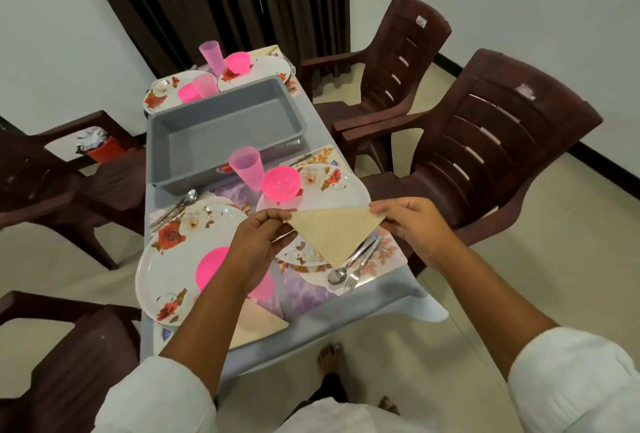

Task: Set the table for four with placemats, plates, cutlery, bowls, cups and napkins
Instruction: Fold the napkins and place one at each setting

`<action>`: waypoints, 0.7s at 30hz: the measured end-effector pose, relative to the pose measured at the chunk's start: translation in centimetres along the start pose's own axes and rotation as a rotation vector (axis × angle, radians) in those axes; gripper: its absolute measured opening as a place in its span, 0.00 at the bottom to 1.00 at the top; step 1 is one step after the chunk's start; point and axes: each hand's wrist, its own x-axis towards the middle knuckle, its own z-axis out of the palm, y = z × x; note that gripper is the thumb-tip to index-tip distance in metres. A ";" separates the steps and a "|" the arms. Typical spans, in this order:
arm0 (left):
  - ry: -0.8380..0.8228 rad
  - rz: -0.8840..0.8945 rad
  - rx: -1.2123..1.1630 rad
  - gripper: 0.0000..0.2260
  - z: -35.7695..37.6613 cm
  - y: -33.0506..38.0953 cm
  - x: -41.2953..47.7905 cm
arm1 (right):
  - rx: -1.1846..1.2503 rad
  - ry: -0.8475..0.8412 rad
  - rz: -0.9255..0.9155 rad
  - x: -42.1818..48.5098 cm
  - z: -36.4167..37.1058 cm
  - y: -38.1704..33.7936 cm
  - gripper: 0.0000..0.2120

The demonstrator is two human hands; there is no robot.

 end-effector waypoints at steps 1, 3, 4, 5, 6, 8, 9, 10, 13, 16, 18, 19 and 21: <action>0.018 -0.015 -0.030 0.11 0.0 -0.2 0.0 | -0.014 0.001 0.003 0.1 0.0 0.2 0.07; 0.047 -0.029 -0.074 0.08 0.1 -0.7 0.0 | -0.085 0.035 -0.007 0.4 0.2 0.8 0.06; 0.060 -0.016 -0.065 0.07 0.2 -1.1 -0.2 | -0.096 0.059 -0.004 0.6 0.2 1.1 0.06; 0.079 0.005 -0.040 0.07 0.4 -1.6 -0.4 | -0.080 0.081 0.007 0.9 0.3 1.5 0.06; 0.105 0.018 -0.017 0.10 0.5 -2.2 -0.5 | -0.051 0.092 0.031 1.1 0.5 1.9 0.07; 0.152 -0.010 -0.011 0.18 0.8 -3.6 -0.8 | 0.000 0.094 0.100 1.6 0.8 2.6 0.09; 0.161 -0.047 -0.034 0.20 0.9 -4.3 -1.0 | 0.021 0.087 0.137 1.6 0.9 3.0 0.09; 0.168 -0.094 -0.071 0.22 1.1 -5.1 -1.1 | 0.033 0.080 0.169 1.7 1.0 3.6 0.08; 0.205 -0.236 -0.104 0.23 1.3 -7.5 -1.8 | 0.008 0.042 0.279 1.6 1.4 5.8 0.06; 0.249 -0.317 -0.106 0.18 0.9 -9.9 -2.2 | 0.030 0.030 0.387 1.2 1.7 7.9 0.07; 0.240 -0.345 -0.112 0.13 0.4 -11.5 -2.2 | 0.025 0.061 0.425 0.8 2.0 9.3 0.07; 0.243 -0.368 -0.097 0.11 0.1 -12.3 -2.3 | 0.013 0.075 0.439 0.6 2.1 10.0 0.06; 0.268 -0.427 -0.085 0.12 -0.2 -13.3 -2.5 | 0.003 0.098 0.462 0.0 2.4 11.4 0.06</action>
